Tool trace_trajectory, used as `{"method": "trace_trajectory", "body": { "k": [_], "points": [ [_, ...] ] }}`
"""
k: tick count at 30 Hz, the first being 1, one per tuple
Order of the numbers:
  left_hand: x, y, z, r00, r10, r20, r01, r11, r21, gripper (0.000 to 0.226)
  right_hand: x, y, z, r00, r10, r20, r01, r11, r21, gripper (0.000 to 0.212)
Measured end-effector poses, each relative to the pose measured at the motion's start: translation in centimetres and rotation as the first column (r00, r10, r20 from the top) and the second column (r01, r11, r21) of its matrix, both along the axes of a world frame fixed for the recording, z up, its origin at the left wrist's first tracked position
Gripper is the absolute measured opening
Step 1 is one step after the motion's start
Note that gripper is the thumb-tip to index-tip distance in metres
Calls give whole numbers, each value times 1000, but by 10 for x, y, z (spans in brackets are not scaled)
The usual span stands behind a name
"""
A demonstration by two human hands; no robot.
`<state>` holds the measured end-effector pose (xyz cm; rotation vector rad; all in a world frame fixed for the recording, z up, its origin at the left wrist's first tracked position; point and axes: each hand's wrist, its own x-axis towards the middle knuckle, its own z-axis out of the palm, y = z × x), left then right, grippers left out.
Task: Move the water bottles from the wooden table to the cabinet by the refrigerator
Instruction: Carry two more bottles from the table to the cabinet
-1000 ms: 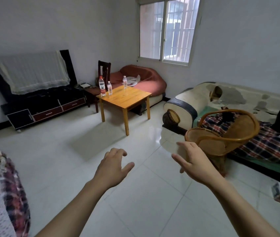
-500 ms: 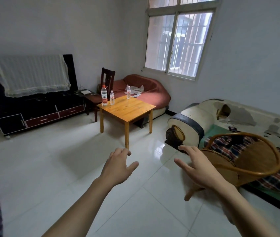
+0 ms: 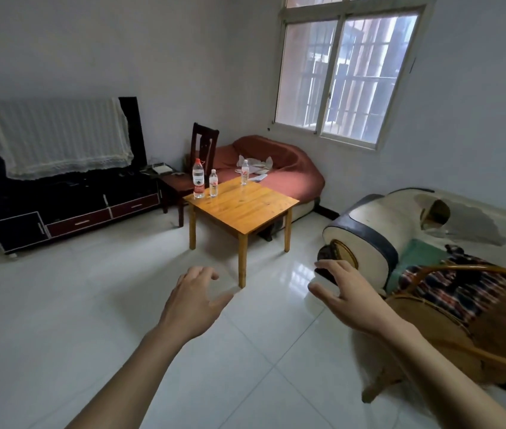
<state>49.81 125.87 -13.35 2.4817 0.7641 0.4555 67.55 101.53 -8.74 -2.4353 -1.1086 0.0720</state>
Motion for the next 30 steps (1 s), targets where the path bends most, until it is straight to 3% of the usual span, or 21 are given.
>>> {"method": "trace_trajectory", "body": {
  "k": [11,22,30],
  "points": [
    [159,96,-2,994,51,-92,-47,998,43,49,171,123,-32,992,75,-97,-61,989,133,55],
    [346,166,-2,996,4,-85,-6,1000,-20,48,355,185,-24,992,43,-117,-32,995,94,56],
    [482,246,-13,994,-104,-29,101,992,-76,45,466,248,-32,998,-62,-32,62,998,12,62]
  ]
}}
